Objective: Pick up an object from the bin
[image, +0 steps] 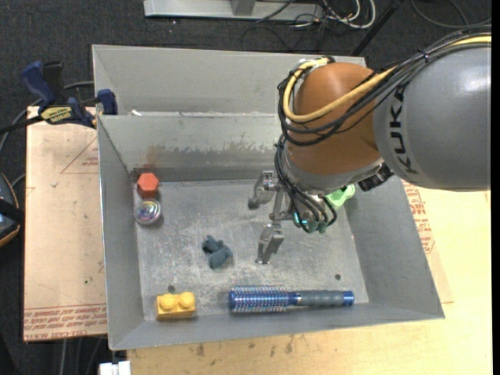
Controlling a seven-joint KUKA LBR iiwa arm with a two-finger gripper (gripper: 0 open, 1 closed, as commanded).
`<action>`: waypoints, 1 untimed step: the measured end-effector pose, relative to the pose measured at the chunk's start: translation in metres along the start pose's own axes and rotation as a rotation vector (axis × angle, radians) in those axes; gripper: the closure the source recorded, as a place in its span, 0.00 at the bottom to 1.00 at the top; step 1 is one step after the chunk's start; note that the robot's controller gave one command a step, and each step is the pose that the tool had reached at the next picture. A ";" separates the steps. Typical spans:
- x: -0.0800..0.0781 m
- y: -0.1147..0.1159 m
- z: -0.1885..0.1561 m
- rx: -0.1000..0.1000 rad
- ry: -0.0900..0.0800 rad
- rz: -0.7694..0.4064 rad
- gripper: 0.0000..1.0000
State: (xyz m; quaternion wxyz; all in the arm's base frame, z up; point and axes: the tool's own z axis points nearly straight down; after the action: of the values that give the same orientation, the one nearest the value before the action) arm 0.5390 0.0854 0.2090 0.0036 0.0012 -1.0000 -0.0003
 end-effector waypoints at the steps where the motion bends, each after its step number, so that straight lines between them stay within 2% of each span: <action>1: 0.018 0.019 0.100 0.000 -0.010 -0.301 0.00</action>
Offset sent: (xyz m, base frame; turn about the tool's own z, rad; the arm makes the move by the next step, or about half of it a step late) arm -0.0196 0.0178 -0.1003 -0.3023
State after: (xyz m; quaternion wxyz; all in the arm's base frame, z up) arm 0.5206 0.1044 0.1093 -0.0013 0.1512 -0.9885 -0.0010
